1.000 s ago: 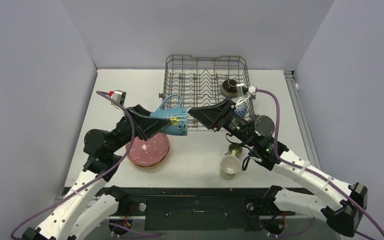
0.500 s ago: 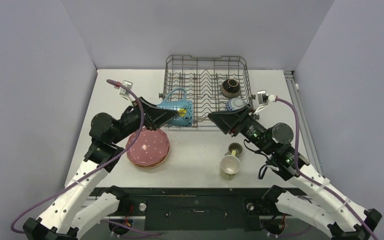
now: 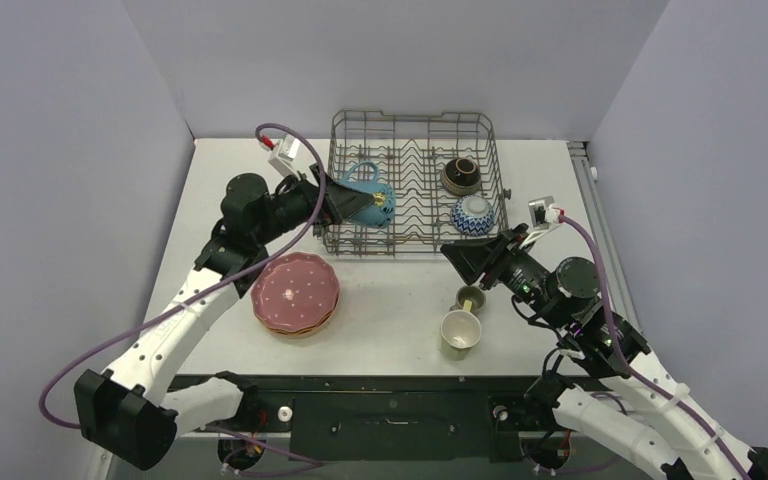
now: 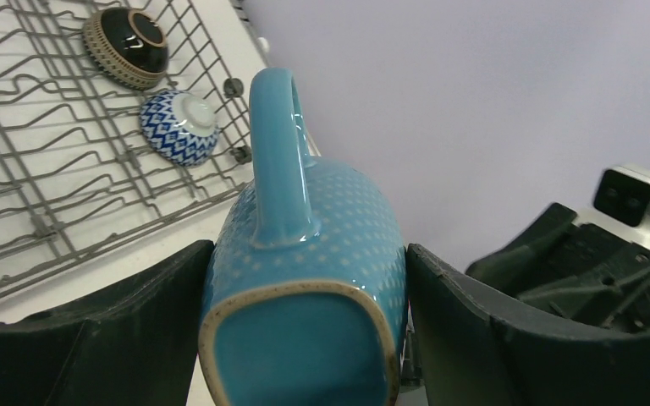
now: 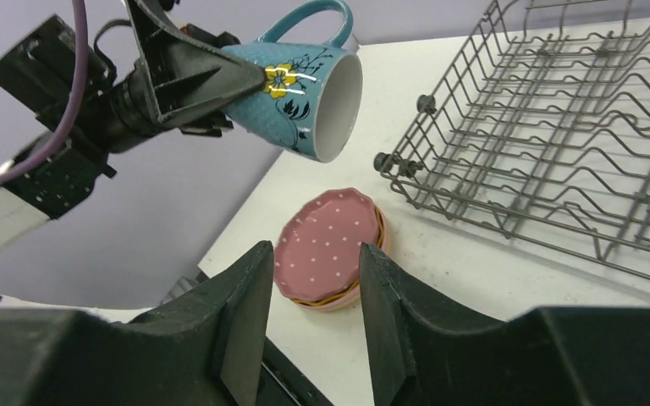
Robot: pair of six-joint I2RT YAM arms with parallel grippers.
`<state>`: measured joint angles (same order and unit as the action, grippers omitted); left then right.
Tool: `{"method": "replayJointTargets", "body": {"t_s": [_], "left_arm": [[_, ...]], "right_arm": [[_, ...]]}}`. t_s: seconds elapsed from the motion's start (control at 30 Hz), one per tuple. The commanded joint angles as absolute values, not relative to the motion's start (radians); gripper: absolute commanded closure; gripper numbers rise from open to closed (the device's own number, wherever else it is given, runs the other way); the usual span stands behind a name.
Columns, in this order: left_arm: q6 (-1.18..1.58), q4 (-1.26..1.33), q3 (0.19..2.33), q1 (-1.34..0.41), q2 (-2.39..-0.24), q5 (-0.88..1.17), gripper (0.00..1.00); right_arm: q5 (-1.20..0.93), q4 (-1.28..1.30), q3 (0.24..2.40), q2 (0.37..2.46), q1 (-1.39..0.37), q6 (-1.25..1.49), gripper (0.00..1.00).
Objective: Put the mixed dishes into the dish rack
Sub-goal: Turn the cup upside down in the dish rack.
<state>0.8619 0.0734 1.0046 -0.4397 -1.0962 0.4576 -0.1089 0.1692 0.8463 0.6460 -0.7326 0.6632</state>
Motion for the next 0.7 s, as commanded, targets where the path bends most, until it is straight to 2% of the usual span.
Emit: {"method": "replayJointTargets", "body": {"t_s": [0.0, 0.67], "left_arm": [[0.748, 0.060, 1.154, -0.427, -1.174, 0.412, 1.00], [0.477, -0.143, 1.506, -0.417, -1.562, 0.135, 1.00]], "right_arm": [[-0.059, 0.270, 0.867, 0.608, -0.724, 0.595, 0.62], [-0.017, 0.413, 0.885, 0.552, -0.720, 0.528, 0.62]]}}
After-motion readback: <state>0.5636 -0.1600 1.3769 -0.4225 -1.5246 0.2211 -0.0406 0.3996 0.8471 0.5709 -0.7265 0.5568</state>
